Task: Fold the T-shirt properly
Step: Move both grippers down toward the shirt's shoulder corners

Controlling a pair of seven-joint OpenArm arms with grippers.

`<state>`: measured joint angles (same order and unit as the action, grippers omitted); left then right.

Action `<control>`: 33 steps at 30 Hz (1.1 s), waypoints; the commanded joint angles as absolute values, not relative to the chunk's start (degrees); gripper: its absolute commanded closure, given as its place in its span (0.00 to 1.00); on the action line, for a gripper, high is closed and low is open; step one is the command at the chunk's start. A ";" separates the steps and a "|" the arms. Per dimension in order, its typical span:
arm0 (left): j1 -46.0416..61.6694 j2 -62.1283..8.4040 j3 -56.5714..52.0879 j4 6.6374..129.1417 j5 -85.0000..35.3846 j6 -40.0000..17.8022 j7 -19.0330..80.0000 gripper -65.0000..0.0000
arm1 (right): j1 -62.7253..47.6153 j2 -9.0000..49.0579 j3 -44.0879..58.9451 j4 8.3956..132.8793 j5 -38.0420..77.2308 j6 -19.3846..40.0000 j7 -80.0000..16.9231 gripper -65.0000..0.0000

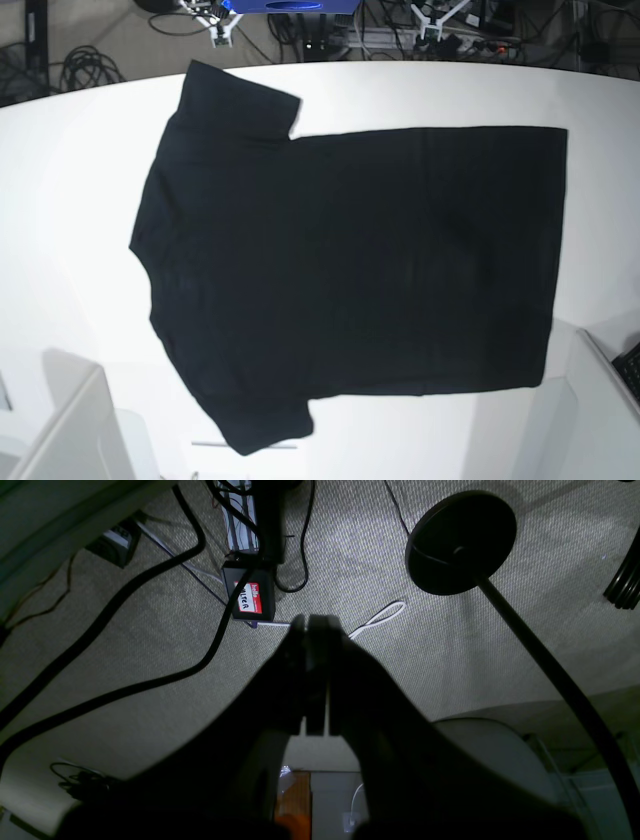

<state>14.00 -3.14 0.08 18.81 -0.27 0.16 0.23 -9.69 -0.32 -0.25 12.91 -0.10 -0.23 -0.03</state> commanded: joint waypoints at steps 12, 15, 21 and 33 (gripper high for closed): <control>15.78 -3.30 -0.04 19.12 -0.31 0.40 -0.04 1.00 | -10.33 1.10 -0.22 12.97 -0.22 -0.31 0.04 1.00; 16.75 -3.30 -0.04 19.82 -0.31 0.40 -0.13 1.00 | -10.68 1.80 -0.22 12.97 -0.22 -0.31 0.04 1.00; 20.62 -3.38 0.40 25.01 -0.31 0.40 -0.13 1.00 | -17.98 2.15 0.04 23.96 -0.04 -0.31 -0.04 1.00; 35.91 -6.55 -0.13 44.88 -0.40 0.40 -0.22 1.00 | -36.09 2.24 0.22 47.78 0.13 -0.31 -0.31 1.00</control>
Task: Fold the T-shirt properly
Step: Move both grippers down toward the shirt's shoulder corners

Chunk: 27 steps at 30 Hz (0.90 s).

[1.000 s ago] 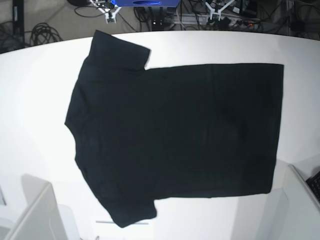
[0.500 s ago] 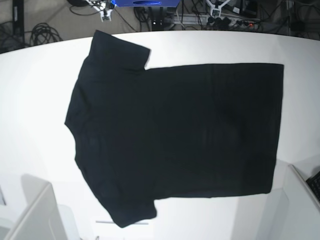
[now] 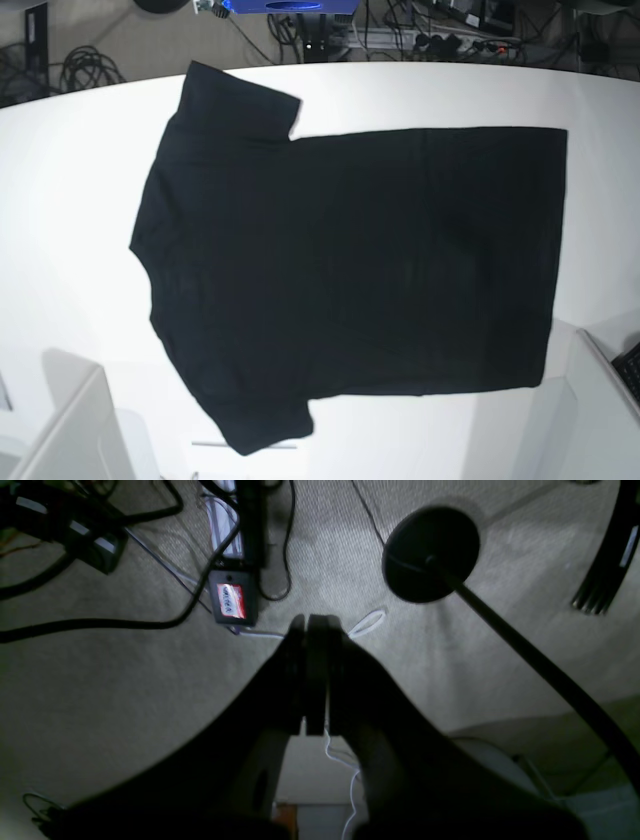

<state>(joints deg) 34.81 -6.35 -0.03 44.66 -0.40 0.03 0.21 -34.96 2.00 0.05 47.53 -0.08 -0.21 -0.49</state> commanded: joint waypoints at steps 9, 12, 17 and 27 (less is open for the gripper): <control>46.81 -9.54 -0.84 54.55 -0.48 0.40 -11.12 1.00 | -47.96 2.24 1.01 64.66 0.13 -0.31 -0.31 1.00; 50.33 -9.27 -4.70 58.15 -0.48 0.40 -14.11 1.00 | -51.74 1.98 3.74 70.20 0.13 -0.31 -0.31 1.00; 58.33 -9.19 -9.89 69.85 -0.48 0.40 -19.74 1.00 | -57.80 1.80 7.25 81.80 0.13 -0.31 -0.40 1.00; 70.99 -9.36 -14.29 96.75 -8.31 0.40 -21.67 1.00 | -61.76 1.71 11.47 105.36 0.13 -0.31 -10.77 1.00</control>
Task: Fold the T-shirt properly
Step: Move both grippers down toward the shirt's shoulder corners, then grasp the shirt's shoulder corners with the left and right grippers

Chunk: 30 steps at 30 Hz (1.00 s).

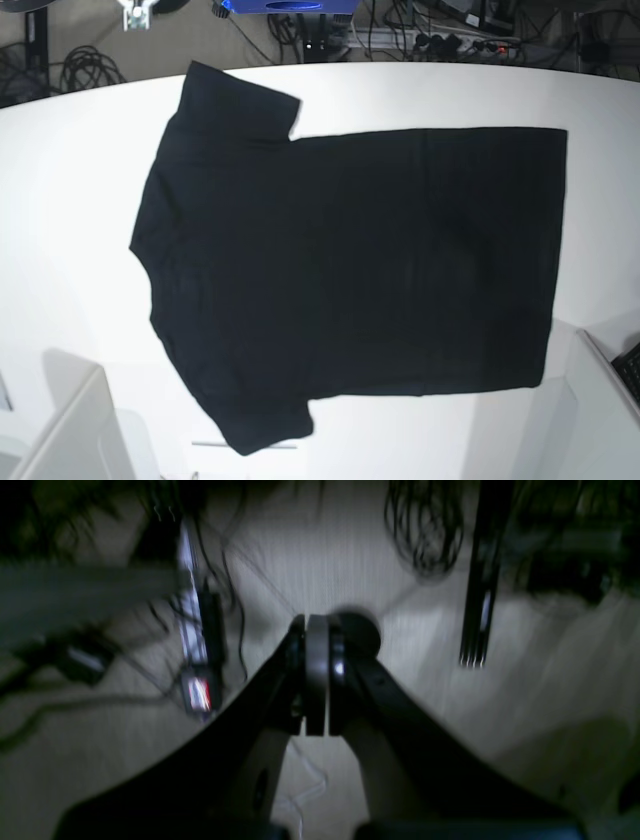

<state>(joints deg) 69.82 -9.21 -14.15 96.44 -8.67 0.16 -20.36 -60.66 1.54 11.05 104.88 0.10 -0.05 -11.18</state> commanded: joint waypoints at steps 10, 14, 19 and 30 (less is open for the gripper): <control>71.52 -9.19 -18.15 111.08 -13.85 0.40 -21.23 1.00 | -54.81 1.63 11.56 115.03 0.22 -0.31 -14.20 1.00; 67.30 -9.01 -21.14 111.25 -13.76 0.40 -21.14 1.00 | -49.45 0.92 11.74 115.03 6.90 -0.31 -14.29 1.00; 63.25 -7.52 -24.04 111.25 -13.41 0.48 -21.14 1.00 | -43.65 1.80 11.74 115.03 18.07 -0.31 -20.97 1.00; 61.14 -7.96 -24.22 110.73 -13.76 0.31 -21.14 1.00 | -38.46 2.24 13.76 114.77 34.95 -0.31 -27.12 0.71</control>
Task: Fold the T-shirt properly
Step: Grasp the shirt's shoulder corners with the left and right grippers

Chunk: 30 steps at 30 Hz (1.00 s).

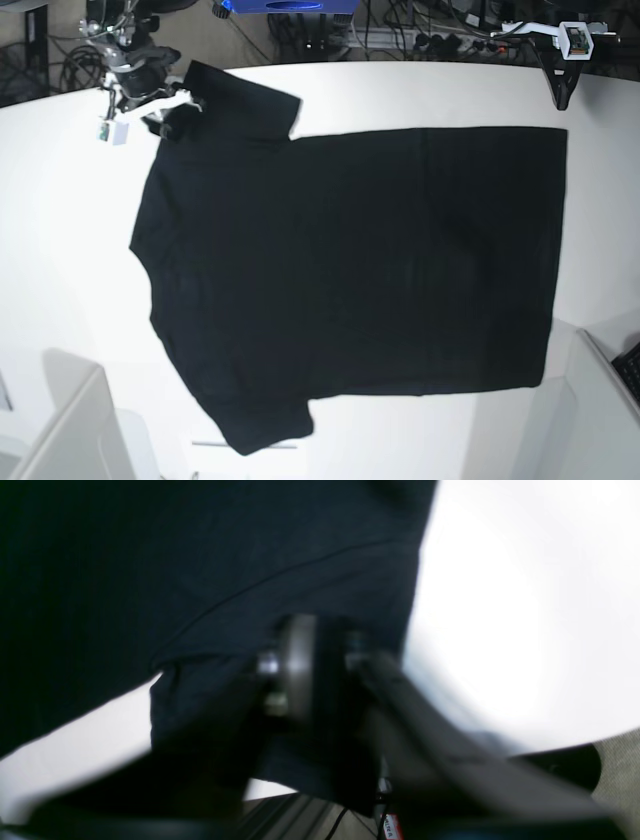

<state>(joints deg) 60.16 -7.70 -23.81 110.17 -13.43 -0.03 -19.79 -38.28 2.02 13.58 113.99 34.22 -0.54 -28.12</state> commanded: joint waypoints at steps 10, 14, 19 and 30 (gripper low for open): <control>60.62 -8.84 -24.40 110.37 -17.80 0.31 -14.90 0.24 | -36.70 9.27 18.95 105.45 54.02 0.31 -27.12 0.51; 58.51 -12.70 -24.40 109.32 -28.26 -3.91 -7.25 0.12 | -36.26 13.67 18.86 99.21 63.52 4.62 -27.12 0.51; 57.89 -17.10 -26.07 106.24 -42.07 -14.20 -3.82 0.12 | -35.65 14.90 18.51 94.73 65.89 7.43 -27.82 0.51; 49.01 -15.96 -42.77 97.19 -44.79 -26.68 13.05 0.12 | -34.51 14.37 16.04 91.21 64.22 11.38 -33.54 0.51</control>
